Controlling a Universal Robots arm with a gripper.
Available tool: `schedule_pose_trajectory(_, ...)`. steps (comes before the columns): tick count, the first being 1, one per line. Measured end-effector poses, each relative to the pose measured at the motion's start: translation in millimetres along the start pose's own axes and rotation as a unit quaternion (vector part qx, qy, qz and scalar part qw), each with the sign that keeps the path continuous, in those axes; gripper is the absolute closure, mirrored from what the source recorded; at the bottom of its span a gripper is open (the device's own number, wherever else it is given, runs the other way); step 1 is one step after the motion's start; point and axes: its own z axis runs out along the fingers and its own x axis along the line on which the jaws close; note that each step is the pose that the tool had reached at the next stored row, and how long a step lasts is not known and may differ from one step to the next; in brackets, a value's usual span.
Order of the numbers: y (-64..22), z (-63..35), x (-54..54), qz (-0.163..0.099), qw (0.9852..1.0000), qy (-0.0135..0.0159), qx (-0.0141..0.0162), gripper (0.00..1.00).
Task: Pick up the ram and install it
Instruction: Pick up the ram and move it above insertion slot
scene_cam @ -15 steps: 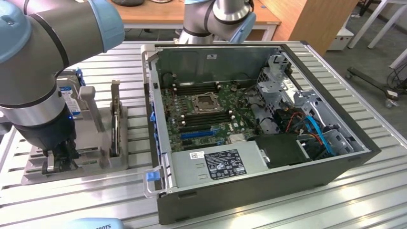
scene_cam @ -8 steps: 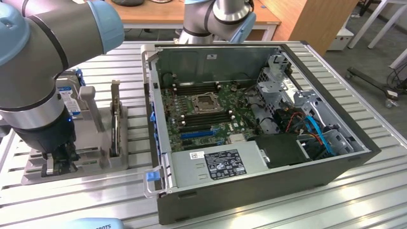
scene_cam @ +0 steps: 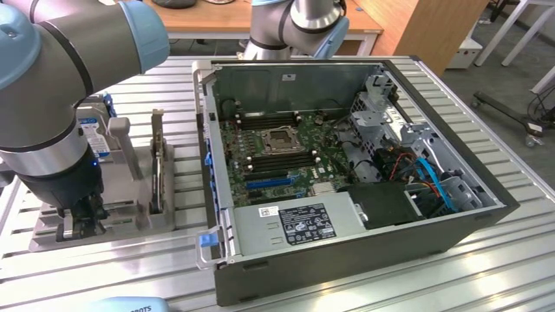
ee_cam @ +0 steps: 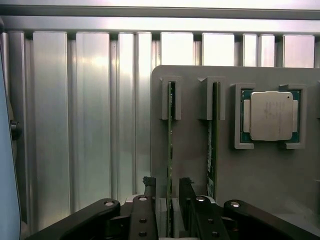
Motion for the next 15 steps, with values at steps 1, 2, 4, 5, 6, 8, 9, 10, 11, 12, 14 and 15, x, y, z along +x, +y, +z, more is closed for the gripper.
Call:
schedule_pose_trajectory(1,0.0,0.0,0.0,0.0,1.0,0.0,0.0,0.68)
schedule_pose_trajectory(2,0.0,0.0,0.0,0.0,1.0,0.0,0.0,0.75)
schedule_pose_trajectory(4,0.0,0.0,0.0,0.0,1.0,0.0,0.0,0.81)
schedule_pose_trajectory(5,0.0,0.0,0.0,0.0,1.0,0.0,0.0,0.81)
schedule_pose_trajectory(6,0.0,0.0,0.0,0.0,1.0,0.0,0.0,0.81)
schedule_pose_trajectory(8,0.0,0.0,0.0,0.0,1.0,0.0,0.0,0.81)
schedule_pose_trajectory(9,0.0,0.0,0.0,0.0,1.0,0.0,0.0,0.81)
schedule_pose_trajectory(10,0.0,0.0,0.0,0.0,1.0,0.0,0.0,0.81)
schedule_pose_trajectory(11,0.0,0.0,0.0,0.0,1.0,0.0,0.0,0.81)
schedule_pose_trajectory(12,0.0,0.0,0.0,0.0,1.0,0.0,0.0,0.81)
schedule_pose_trajectory(14,-0.4,0.1,0.0,0.0,1.0,-0.0001,0.0001,0.81)
schedule_pose_trajectory(15,-0.7,0.1,0.0,0.0,1.0,0.0,0.0001,0.81)
